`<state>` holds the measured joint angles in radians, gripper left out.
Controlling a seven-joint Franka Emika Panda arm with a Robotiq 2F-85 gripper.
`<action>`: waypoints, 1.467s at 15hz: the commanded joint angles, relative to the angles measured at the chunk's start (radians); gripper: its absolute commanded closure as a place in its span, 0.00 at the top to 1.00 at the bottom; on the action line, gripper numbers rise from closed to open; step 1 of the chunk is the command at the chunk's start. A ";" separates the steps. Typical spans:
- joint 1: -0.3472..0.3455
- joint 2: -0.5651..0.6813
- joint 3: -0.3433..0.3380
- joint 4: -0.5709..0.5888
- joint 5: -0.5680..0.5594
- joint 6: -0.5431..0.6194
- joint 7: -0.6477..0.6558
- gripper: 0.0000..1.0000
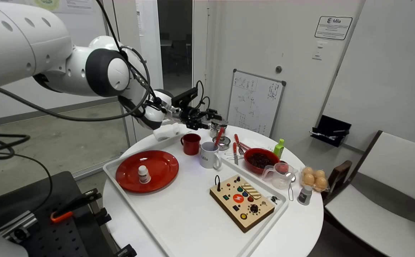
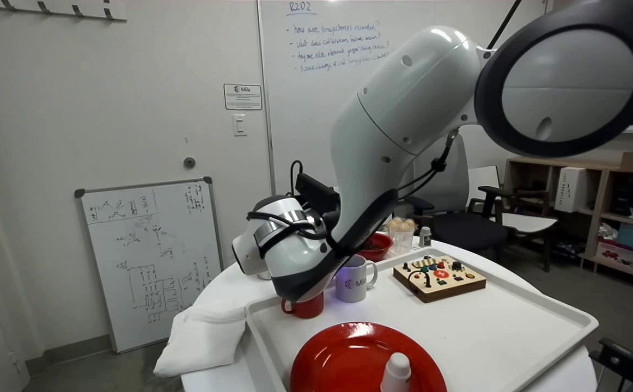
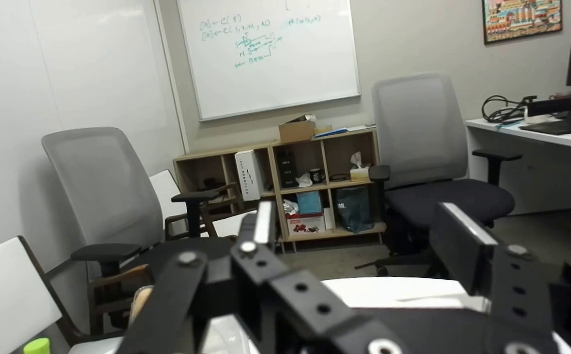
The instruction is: Place the spoon inside the white mug
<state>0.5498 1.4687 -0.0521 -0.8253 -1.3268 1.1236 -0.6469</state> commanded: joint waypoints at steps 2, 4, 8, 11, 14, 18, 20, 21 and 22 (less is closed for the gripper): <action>-0.005 -0.011 0.012 0.027 0.000 -0.017 0.007 1.00; -0.002 -0.004 0.013 0.087 0.017 -0.009 0.011 1.00; -0.011 -0.025 0.055 0.198 0.073 -0.001 0.054 1.00; -0.003 -0.053 0.053 0.243 0.131 0.004 0.144 1.00; 0.003 -0.067 0.044 0.300 0.190 -0.003 0.250 1.00; -0.020 -0.101 0.107 0.327 0.258 0.013 0.389 1.00; -0.016 -0.082 0.081 0.390 0.350 0.013 0.410 1.00; -0.018 -0.082 0.079 0.404 0.392 0.008 0.425 1.00; -0.018 -0.079 0.071 0.417 0.423 0.008 0.441 1.00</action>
<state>0.5392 1.3797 0.0289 -0.4694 -1.0018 1.1305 -0.2492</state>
